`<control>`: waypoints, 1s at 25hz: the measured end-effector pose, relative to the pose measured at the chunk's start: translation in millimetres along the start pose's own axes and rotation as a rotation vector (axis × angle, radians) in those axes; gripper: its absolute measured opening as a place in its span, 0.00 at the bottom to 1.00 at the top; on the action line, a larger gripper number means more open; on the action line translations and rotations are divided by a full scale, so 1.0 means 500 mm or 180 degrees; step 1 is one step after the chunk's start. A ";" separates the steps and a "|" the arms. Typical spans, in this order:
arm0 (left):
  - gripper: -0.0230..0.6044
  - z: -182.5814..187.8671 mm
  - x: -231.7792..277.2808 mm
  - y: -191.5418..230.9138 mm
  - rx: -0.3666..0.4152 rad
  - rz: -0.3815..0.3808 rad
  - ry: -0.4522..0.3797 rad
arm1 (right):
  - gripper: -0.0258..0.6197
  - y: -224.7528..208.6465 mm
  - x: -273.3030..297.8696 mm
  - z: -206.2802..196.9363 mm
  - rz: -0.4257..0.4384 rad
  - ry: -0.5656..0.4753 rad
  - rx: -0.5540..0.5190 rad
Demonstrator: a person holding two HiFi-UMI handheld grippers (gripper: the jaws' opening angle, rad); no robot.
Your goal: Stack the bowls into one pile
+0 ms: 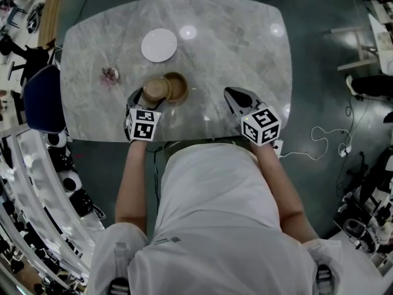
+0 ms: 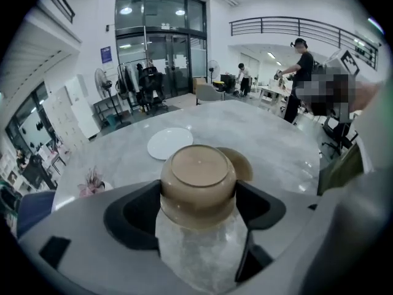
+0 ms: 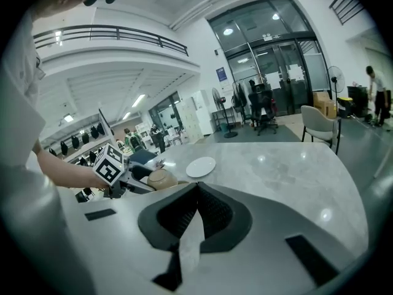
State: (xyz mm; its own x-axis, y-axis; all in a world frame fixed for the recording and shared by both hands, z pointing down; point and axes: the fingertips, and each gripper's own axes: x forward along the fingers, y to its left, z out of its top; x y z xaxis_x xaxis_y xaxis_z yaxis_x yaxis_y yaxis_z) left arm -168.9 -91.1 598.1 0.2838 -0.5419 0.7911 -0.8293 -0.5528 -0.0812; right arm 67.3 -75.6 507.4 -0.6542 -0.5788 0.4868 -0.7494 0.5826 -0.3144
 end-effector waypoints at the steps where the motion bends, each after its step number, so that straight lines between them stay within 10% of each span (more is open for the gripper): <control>1: 0.65 0.003 0.002 -0.003 0.0088 0.0025 0.0039 | 0.05 -0.004 -0.003 0.000 -0.0010 -0.0006 0.0014; 25: 0.65 0.033 0.054 -0.065 0.2080 0.0519 0.0779 | 0.05 -0.048 -0.059 -0.035 -0.0102 -0.0065 0.0197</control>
State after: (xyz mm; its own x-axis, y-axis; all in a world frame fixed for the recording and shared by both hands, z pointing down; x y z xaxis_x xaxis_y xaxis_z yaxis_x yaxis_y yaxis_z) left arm -126.4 -98.4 612.1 0.0012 -0.5346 0.8451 -0.3723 -0.7846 -0.4958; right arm 106.5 -62.5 514.9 -0.6312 -0.6086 0.4808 -0.7745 0.5275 -0.3491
